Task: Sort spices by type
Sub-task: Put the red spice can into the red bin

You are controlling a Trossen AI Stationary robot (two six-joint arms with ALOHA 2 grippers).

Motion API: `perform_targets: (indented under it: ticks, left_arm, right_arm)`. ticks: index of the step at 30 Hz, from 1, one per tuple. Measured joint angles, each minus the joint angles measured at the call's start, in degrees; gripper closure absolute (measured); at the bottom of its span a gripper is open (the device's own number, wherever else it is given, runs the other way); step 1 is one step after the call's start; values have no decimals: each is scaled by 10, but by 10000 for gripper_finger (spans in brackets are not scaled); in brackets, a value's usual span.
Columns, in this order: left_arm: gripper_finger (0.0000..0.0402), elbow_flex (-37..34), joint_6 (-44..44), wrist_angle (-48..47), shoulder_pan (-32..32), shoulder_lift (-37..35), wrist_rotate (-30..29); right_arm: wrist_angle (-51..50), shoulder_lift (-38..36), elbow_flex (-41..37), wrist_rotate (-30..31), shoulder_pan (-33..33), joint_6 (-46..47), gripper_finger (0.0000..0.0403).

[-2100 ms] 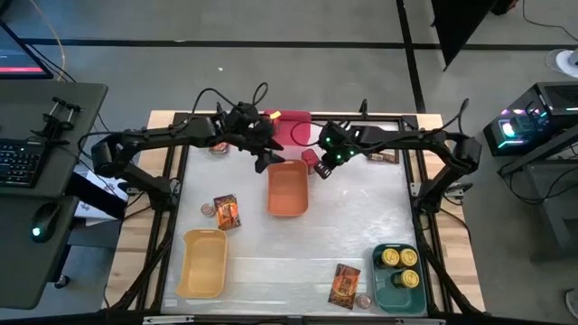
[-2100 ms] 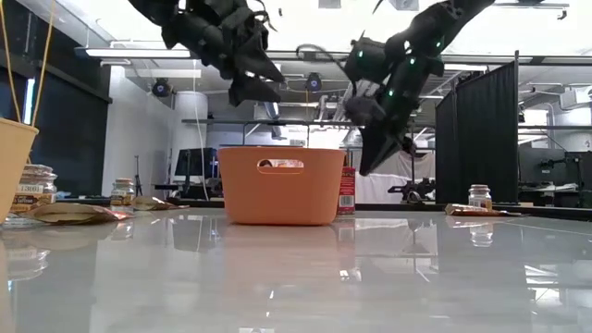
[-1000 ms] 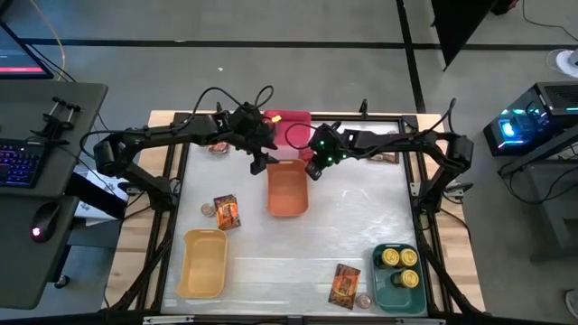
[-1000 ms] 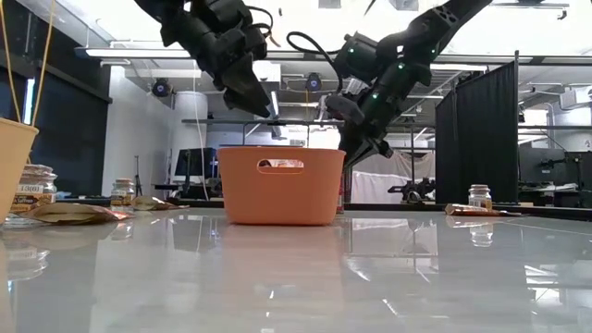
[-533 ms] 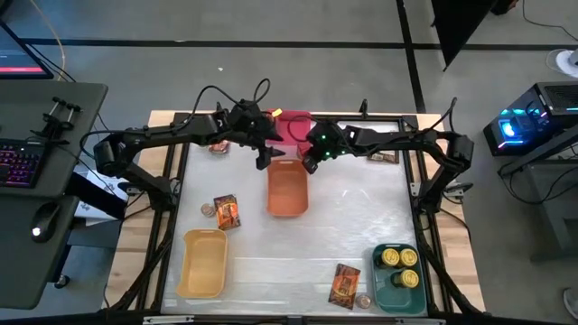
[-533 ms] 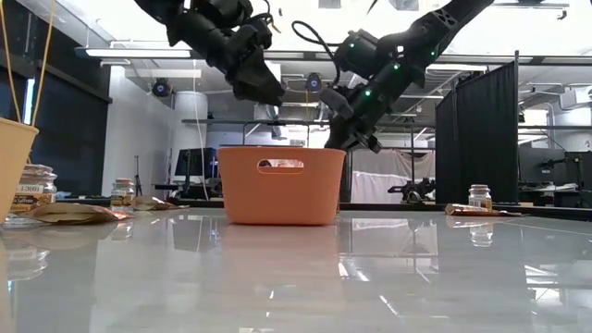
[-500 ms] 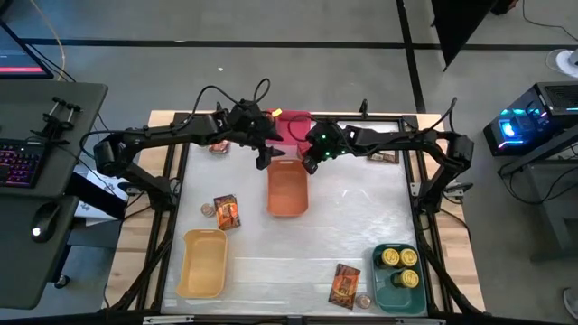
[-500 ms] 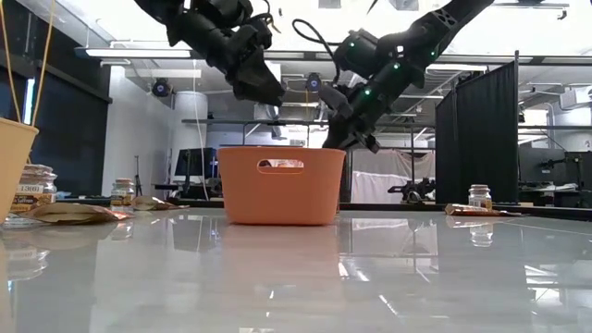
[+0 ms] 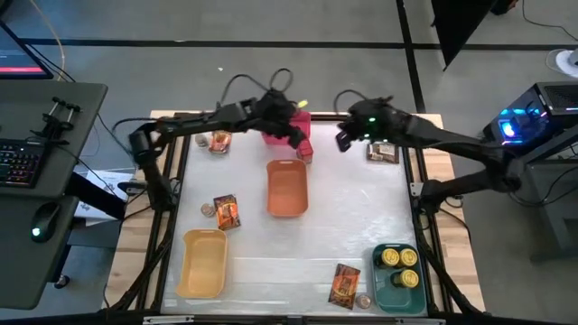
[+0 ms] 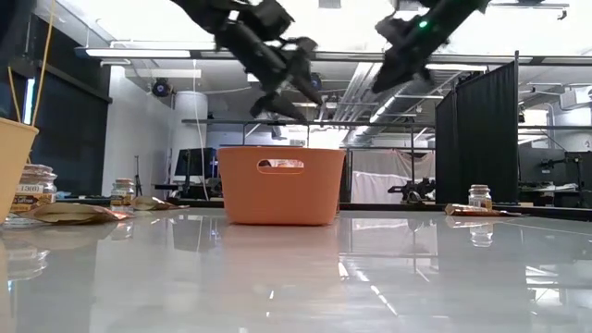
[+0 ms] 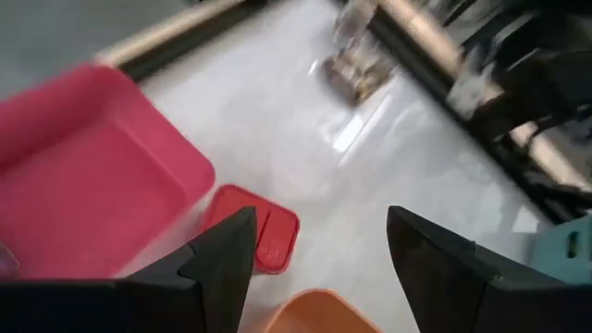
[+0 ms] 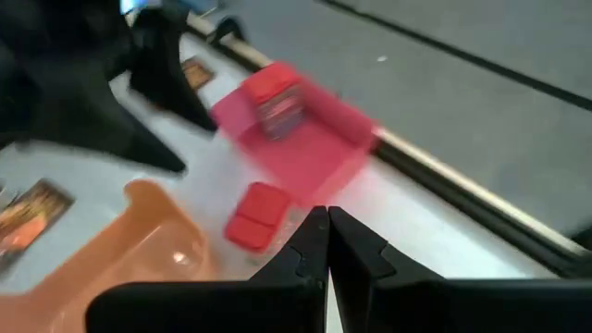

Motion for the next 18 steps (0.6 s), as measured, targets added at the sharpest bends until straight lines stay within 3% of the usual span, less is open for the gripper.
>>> perform_targets:
  ticks: [4, 9, 12, 15, 18]
  left_arm:
    - [174, 112, -9, -77, -4, 78, 10]
    - [188, 169, 105, -84, -24, 125, 16]
    - [247, 174, 146, -93, -34, 135, 10]
    - [358, 174, 166, -117, -32, 150, 9]
    - [387, 174, 179, -120, -31, 168, -6]
  right_arm:
    - [-37, -47, 0, 9, -18, 16, 403]
    - [-76, -66, 0, 8, -20, 15, 403]
    - [-91, -66, 0, 8, -20, 13, 403]
    - [-101, -66, 0, 6, -19, 11, 403]
    - [-101, -65, 0, 6, -19, 11, 403]
